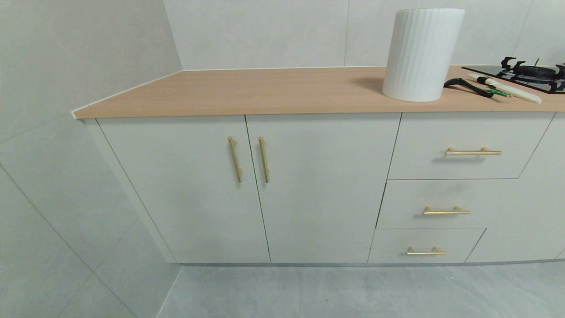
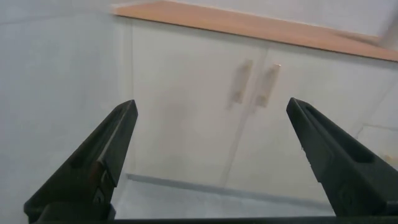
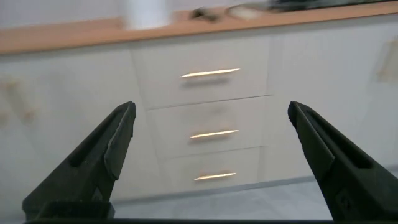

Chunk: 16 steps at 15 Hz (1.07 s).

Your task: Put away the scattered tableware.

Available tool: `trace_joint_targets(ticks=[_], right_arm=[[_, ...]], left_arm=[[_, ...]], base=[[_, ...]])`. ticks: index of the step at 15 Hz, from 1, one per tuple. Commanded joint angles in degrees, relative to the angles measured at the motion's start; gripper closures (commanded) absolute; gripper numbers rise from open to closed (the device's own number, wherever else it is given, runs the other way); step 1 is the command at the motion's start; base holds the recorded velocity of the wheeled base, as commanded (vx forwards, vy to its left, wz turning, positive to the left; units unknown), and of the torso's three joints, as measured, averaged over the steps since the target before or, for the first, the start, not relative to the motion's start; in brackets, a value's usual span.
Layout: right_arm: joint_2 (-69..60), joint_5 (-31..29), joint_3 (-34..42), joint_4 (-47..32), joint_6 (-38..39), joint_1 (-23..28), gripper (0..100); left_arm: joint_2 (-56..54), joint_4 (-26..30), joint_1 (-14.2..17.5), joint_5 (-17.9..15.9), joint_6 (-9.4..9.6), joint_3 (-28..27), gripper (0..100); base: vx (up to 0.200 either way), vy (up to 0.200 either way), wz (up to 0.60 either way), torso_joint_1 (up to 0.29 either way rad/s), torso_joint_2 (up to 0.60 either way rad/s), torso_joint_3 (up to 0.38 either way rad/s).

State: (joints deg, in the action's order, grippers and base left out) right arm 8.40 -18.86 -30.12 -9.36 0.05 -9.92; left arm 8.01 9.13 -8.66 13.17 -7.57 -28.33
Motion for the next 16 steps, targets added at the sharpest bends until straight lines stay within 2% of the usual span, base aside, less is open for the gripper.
trace_joint_targets(ticks=[1,2,3,4,6,8,9,10,11,12,13,14,15,16], right_arm=[[-2.8,-0.2,1.4,-0.2,0.0,5.0,0],[-5.1,1.0,3.8,-0.2,-0.2,8.3,0],[-7.3,3.2,5.9,-0.3,-0.4,9.1,0],[-8.4,4.3,9.1,-0.1,-0.3,9.7,0],[-8.4,4.1,17.4,2.5,0.0,9.7,0],[-8.4,6.4,28.8,13.6,-0.3,9.7,0],[-8.4,8.8,30.1,16.0,-0.2,9.7,0],[-8.4,13.1,30.1,15.3,0.1,9.7,0],[-8.4,14.5,30.1,14.7,0.1,9.7,0],[-8.4,15.8,30.1,11.7,0.0,9.7,0],[-8.4,16.9,30.0,9.4,-0.2,9.7,0],[-8.4,18.0,30.0,9.2,-0.1,9.7,0],[-8.4,20.2,30.1,9.4,-0.2,9.7,0],[-8.4,20.2,30.1,9.4,-0.3,9.7,0]], left_arm=[[-2.5,0.0,3.6,0.2,0.01,1.1,0],[-4.6,0.1,6.9,-0.1,0.1,2.5,0],[-7.7,0.4,8.5,-2.0,1.33,4.7,0],[-8.0,0.4,8.7,-2.8,2.82,7.8,0],[-8.0,0.3,8.7,-1.9,2.91,12.4,0],[-8.0,-0.1,8.7,-1.9,4.14,20.2,0],[-8.0,-0.9,8.7,-1.9,4.41,22.9,0],[-8.0,-5.2,8.7,-3.1,3.88,25.3,0],[-8.0,-7.6,8.7,-5.0,3.97,26.3,0],[-8.0,-8.8,8.7,-8.1,4.58,27.2,0],[-8.0,-8.9,8.7,-9.6,5.29,27.4,0],[-8.0,-8.9,8.7,-10.5,5.64,27.6,0],[-8.0,-8.9,8.7,-11.6,8.01,28.3,0],[-8.0,-8.9,8.7,-11.8,8.36,28.3,0]], base=[[0.0,0.0,0.0,0.0,0.0,0.0],[0.0,0.0,0.0,0.0,0.0,0.0],[0.0,0.0,0.0,0.0,0.0,0.0],[0.0,0.0,0.0,0.0,0.0,0.0],[0.0,0.0,0.0,0.0,0.0,0.0],[0.0,0.0,0.0,0.0,0.0,0.0],[0.0,0.0,0.0,0.0,0.0,0.0],[0.0,0.0,0.0,0.0,0.0,0.0],[0.0,0.0,0.0,0.0,0.0,0.0],[0.0,0.0,0.0,0.0,0.0,0.0],[0.0,0.0,0.0,0.0,0.0,0.0],[0.0,0.0,0.0,0.0,0.0,0.0],[0.0,0.0,0.0,0.0,0.0,0.0],[0.0,0.0,0.0,0.0,0.0,0.0]])
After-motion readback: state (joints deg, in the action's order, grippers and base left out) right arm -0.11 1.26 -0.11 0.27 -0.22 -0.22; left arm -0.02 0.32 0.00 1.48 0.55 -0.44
